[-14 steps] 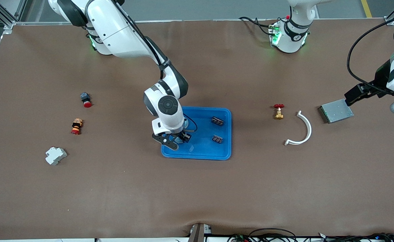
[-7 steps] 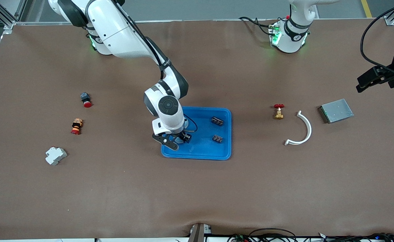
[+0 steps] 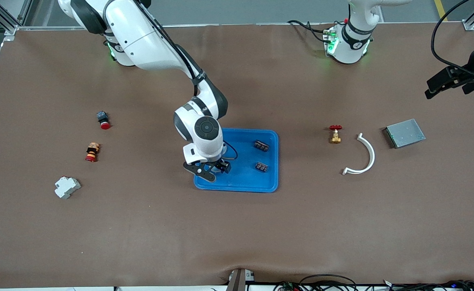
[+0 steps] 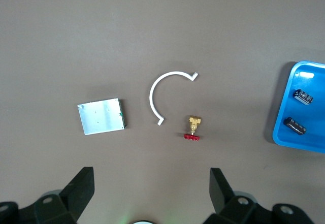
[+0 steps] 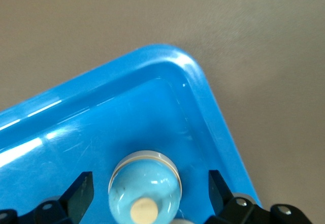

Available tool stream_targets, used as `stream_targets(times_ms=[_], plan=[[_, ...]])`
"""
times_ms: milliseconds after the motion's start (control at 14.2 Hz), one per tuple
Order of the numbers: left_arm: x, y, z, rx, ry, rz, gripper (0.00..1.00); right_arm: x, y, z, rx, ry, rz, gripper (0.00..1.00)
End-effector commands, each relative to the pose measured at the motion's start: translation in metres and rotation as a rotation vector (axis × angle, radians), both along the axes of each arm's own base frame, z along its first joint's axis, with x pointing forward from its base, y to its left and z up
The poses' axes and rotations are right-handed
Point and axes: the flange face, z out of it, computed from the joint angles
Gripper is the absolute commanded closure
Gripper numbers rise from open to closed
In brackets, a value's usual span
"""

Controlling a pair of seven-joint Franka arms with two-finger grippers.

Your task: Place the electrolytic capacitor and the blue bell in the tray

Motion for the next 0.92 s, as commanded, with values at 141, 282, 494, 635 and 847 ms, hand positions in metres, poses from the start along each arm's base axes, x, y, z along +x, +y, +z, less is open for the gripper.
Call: stream_targets(times_ms=[141, 282, 494, 635, 847], plan=[[-0.01, -0.016, -0.001, -0.009, 0.011, 0.011, 0.0, 0.025, -0.026, 0.054, -0.044, 0.069, 0.123, 0.0], [-0.012, -0.028, -0.002, -0.002, 0.02, -0.01, 0.0, 0.04, -0.056, 0.091, -0.03, 0.058, 0.218, 0.0], [-0.013, -0.028, -0.001, 0.0, 0.018, -0.009, 0.0, 0.054, -0.11, 0.122, -0.026, 0.071, 0.266, 0.0], [-0.013, -0.019, 0.001, 0.0, 0.015, 0.005, 0.0, 0.065, -0.162, 0.139, -0.021, 0.083, 0.333, 0.0], [-0.011, -0.021, -0.002, 0.0, 0.022, -0.013, 0.0, 0.067, -0.241, 0.16, -0.011, 0.106, 0.434, 0.0]])
